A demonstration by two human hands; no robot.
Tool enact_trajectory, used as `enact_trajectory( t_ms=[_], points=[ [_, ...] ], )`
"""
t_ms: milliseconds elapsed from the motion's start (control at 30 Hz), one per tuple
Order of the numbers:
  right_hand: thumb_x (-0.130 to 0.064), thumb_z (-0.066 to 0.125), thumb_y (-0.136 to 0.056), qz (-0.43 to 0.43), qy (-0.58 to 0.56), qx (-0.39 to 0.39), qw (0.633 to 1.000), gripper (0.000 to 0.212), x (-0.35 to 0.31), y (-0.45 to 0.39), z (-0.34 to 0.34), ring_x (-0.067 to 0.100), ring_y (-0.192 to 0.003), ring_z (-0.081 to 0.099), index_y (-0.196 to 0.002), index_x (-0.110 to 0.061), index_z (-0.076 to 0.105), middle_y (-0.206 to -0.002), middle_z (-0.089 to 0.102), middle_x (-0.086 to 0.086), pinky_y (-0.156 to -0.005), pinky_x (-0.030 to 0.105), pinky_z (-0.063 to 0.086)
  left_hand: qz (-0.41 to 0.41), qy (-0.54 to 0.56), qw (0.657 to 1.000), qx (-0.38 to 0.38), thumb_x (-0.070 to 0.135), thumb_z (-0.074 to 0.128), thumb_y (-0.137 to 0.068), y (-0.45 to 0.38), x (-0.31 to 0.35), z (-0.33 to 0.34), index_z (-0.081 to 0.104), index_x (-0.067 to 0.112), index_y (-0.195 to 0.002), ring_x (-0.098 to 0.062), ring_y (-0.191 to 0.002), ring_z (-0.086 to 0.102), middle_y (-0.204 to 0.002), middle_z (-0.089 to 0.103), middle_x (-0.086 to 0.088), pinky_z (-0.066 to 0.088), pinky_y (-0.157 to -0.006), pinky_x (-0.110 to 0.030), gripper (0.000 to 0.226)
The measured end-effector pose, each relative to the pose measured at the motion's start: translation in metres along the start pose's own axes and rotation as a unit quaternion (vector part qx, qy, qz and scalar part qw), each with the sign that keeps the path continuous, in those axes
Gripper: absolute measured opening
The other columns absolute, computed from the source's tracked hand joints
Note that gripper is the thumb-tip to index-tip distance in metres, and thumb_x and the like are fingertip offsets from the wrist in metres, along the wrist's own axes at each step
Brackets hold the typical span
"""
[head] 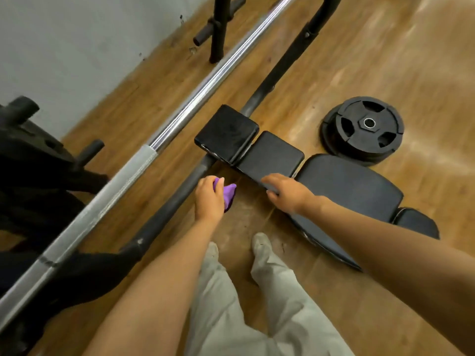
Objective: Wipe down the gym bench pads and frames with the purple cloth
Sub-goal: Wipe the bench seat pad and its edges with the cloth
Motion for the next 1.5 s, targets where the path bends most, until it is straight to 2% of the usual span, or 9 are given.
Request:
enact_trajectory(
  t_ms=[233, 533, 767, 933, 1100, 1200, 1267, 1367, 1500],
  points=[
    [-0.021, 0.042, -0.098, 0.003, -0.006, 0.027, 1.0, 0.043, 0.001, -0.084, 0.038, 0.023, -0.132, 0.04, -0.14, -0.018, 0.041, -0.144, 0.041, 0.003, -0.108, 0.037, 0.036, -0.104, 0.057, 0.993, 0.029, 0.025, 0.042, -0.103, -0.076, -0.049, 0.032, 0.058, 0.0, -0.113, -0.021, -0.093, 0.054, -0.108, 0.06, -0.015, 0.03, -0.066, -0.015, 0.032],
    [-0.022, 0.043, -0.096, -0.05, 0.038, 0.082, 0.995, 0.045, 0.046, -0.204, 0.115, 0.023, -0.132, 0.04, -0.141, -0.018, 0.041, -0.145, 0.042, 0.003, -0.107, 0.036, 0.037, -0.17, 0.145, 0.959, 0.175, 0.03, 0.044, -0.101, -0.171, -0.131, 0.102, 0.062, 0.003, -0.113, -0.028, -0.105, 0.058, -0.111, 0.063, -0.012, 0.04, -0.087, -0.03, 0.035],
    [-0.019, 0.044, -0.097, -0.104, 0.06, 0.167, 0.979, 0.044, 0.077, -0.29, 0.16, 0.022, -0.134, 0.038, -0.141, -0.013, 0.041, -0.147, 0.039, 0.005, -0.106, 0.032, 0.033, -0.182, 0.381, 0.862, 0.281, 0.03, 0.045, -0.101, -0.259, -0.192, 0.141, 0.064, 0.002, -0.112, -0.022, -0.098, 0.062, -0.109, 0.066, -0.011, 0.042, -0.079, -0.023, 0.036],
    [-0.028, 0.046, -0.099, -0.158, 0.074, 0.236, 0.956, 0.046, 0.079, -0.336, 0.173, 0.018, -0.137, 0.033, -0.143, -0.016, 0.04, -0.15, 0.036, 0.003, -0.109, 0.024, 0.026, -0.117, 0.453, 0.819, 0.333, 0.034, 0.048, -0.1, -0.31, -0.223, 0.159, 0.065, 0.008, -0.103, -0.016, -0.089, 0.061, -0.095, 0.062, 0.001, 0.041, -0.074, -0.02, 0.031],
    [-0.037, 0.039, -0.1, -0.161, 0.11, 0.244, 0.95, 0.051, 0.093, -0.362, 0.18, 0.015, -0.144, 0.019, -0.147, -0.019, 0.033, -0.155, 0.027, 0.0, -0.116, 0.028, 0.01, -0.002, 0.419, 0.849, 0.321, 0.033, 0.045, -0.101, -0.338, -0.23, 0.195, 0.066, 0.005, -0.109, -0.022, -0.099, 0.06, -0.107, 0.067, -0.009, 0.04, -0.076, -0.019, 0.036],
    [-0.045, 0.033, -0.099, -0.161, 0.127, 0.247, 0.947, 0.054, 0.097, -0.368, 0.183, 0.01, -0.145, 0.012, -0.149, -0.023, 0.028, -0.157, 0.022, -0.004, -0.115, 0.026, 0.001, 0.105, 0.388, 0.878, 0.259, 0.038, 0.044, -0.1, -0.347, -0.225, 0.217, 0.057, 0.02, -0.128, -0.005, -0.108, 0.054, -0.122, 0.058, 0.009, 0.042, -0.088, -0.013, 0.037],
    [-0.049, 0.032, -0.097, -0.161, 0.131, 0.248, 0.946, 0.057, 0.098, -0.369, 0.184, 0.007, -0.145, 0.009, -0.149, -0.025, 0.026, -0.157, 0.02, -0.007, -0.114, 0.024, -0.002, 0.17, 0.352, 0.884, 0.256, 0.043, 0.046, -0.097, -0.357, -0.228, 0.227, 0.05, 0.024, -0.136, -0.007, -0.124, 0.048, -0.136, 0.051, 0.009, 0.042, -0.103, -0.026, 0.044],
    [-0.055, 0.029, -0.094, -0.16, 0.129, 0.254, 0.945, 0.062, 0.098, -0.366, 0.186, 0.003, -0.145, 0.008, -0.149, -0.028, 0.025, -0.157, 0.019, -0.01, -0.115, 0.024, -0.001, 0.201, 0.317, 0.884, 0.28, 0.036, 0.05, -0.098, -0.371, -0.235, 0.23, 0.046, 0.022, -0.141, -0.012, -0.142, 0.031, -0.152, 0.038, 0.002, 0.031, -0.114, -0.027, 0.046],
    [-0.062, 0.022, -0.088, -0.164, 0.113, 0.252, 0.947, 0.069, 0.098, -0.365, 0.184, -0.001, -0.143, 0.008, -0.148, -0.031, 0.027, -0.156, 0.019, -0.014, -0.115, 0.023, -0.001, 0.199, 0.364, 0.858, 0.302, 0.02, 0.052, -0.097, -0.381, -0.234, 0.222, 0.057, 0.016, -0.133, -0.011, -0.139, 0.036, -0.144, 0.049, 0.001, 0.03, -0.111, -0.016, 0.036]
  ],
)
Point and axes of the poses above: each hand's wrist, its own y-axis away from the middle knuckle, its own z-axis out of the palm, x = y × z, the point moved 2 cm from there along -y, towards the middle knuckle
